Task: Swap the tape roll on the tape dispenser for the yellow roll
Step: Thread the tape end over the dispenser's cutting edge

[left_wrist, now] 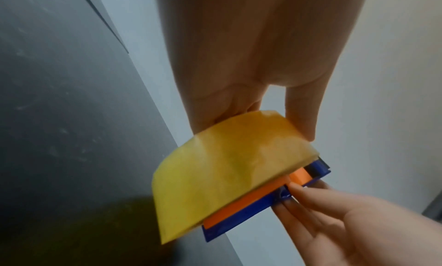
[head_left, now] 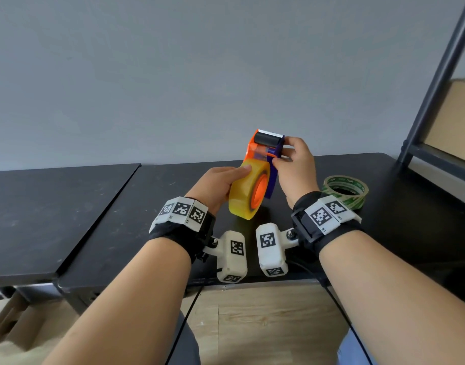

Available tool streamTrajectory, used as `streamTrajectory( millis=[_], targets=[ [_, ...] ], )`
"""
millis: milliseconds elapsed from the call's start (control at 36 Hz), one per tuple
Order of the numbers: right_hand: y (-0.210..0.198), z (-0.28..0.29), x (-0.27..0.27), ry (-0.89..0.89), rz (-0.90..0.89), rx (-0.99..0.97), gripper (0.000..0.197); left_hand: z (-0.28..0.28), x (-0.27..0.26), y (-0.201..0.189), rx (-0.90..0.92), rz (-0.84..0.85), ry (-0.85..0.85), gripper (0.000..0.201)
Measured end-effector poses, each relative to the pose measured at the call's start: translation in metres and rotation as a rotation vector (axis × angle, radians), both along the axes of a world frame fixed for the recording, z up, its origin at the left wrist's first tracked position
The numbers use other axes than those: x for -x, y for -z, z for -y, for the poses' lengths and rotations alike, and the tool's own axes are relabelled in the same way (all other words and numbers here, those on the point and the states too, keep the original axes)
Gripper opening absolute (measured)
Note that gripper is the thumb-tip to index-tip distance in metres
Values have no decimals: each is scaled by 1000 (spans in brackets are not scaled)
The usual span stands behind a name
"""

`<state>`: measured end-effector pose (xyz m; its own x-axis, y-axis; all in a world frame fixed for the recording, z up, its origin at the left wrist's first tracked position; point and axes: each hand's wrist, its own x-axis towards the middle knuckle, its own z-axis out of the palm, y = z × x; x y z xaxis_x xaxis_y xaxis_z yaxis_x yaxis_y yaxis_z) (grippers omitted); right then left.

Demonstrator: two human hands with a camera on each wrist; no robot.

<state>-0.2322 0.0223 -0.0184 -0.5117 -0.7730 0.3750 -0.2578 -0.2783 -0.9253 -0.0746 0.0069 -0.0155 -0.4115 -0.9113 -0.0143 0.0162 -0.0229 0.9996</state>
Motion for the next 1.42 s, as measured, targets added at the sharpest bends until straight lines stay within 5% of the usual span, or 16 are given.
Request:
streamTrajectory(
  millis=[167,500,611,861,1250,1417],
  targets=[
    [-8,-4,-7,35,-48,-19,55,1,0,1,25,33,-13,38],
    [-19,-10,-8,278,-672,37,19,-5,5,-3,73,89,-48,46],
    [-19,-9,-8,283,-695,11,14,-8,9,-4,93,129,-52,62],
    [-21,-7,-5,249,-699,-4,1,-11,14,-6,152,246,-89,59],
    [-35,-12,-2,86,-527,7,14,-9,16,-4,228,343,-197,53],
    [-24,-13,-1,111,-694,4,14,-10,14,-5,237,365,-202,61]
  ],
)
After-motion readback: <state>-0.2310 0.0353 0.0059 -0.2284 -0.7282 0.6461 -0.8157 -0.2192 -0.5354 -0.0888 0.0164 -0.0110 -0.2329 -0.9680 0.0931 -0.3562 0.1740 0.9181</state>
